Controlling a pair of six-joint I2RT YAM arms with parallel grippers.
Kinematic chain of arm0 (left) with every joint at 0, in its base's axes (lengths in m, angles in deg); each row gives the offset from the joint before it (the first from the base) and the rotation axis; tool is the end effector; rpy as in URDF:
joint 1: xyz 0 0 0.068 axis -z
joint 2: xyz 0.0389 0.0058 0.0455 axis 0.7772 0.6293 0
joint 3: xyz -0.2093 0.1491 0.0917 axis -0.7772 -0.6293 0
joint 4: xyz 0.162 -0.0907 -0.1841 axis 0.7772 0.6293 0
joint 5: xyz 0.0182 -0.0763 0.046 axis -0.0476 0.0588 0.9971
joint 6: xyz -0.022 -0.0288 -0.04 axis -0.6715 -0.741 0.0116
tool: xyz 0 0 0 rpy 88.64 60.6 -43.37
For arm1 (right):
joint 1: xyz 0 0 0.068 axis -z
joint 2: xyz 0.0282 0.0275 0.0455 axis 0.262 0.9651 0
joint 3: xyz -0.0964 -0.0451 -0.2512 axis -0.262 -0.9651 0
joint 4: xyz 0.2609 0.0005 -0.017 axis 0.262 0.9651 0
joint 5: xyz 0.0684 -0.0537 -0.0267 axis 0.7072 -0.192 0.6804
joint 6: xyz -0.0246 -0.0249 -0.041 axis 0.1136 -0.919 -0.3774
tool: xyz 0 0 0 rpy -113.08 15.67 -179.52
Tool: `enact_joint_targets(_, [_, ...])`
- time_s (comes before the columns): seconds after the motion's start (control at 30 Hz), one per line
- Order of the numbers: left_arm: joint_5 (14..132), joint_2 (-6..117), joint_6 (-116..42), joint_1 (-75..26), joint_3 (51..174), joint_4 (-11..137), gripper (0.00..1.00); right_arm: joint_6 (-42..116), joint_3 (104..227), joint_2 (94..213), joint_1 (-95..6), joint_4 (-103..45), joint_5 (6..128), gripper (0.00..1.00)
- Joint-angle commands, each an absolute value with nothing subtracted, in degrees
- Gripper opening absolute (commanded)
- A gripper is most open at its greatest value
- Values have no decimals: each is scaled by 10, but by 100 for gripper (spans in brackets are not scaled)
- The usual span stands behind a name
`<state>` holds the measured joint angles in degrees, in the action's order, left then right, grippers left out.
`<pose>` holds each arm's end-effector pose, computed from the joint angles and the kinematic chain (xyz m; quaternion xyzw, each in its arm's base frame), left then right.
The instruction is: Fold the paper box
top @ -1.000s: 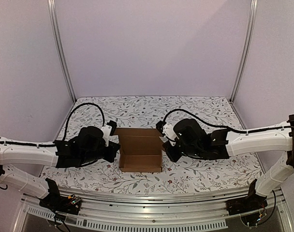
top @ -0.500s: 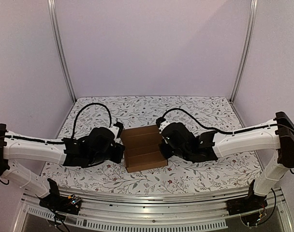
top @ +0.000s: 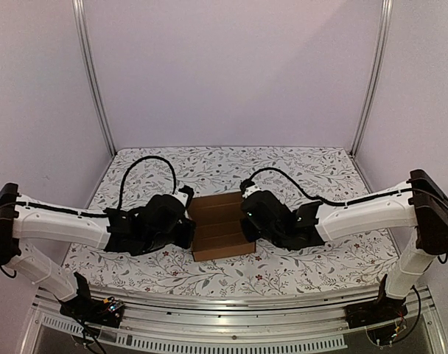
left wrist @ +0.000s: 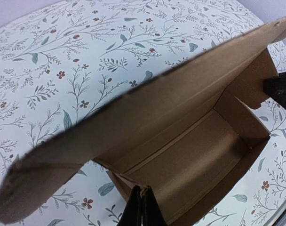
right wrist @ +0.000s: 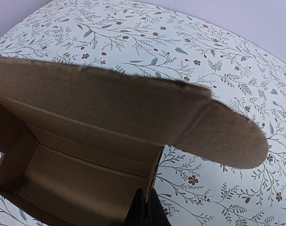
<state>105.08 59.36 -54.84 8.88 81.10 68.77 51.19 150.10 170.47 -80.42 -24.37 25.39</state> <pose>0.1527 -0.2344 0.1938 0.1527 0.8869 -0.1419 0.4123 0.1704 0.3225 0.2003 -0.2252 0.8567 0.0661 0.4593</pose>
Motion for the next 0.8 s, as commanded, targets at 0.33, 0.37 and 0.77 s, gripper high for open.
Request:
enact_joint_targets(0.33, [1044,622,-553,138,845,714,0,562,1477,1717,-821,-271,277,0])
enact_joint_targets(0.37, [1044,623,-555,140,845,715,0,563,1476,1717,-820,-271,277,0])
enact_joint_targets(0.77, [1048,650,-580,172,848,729,0,573,1447,1715,-828,-269,278,0])
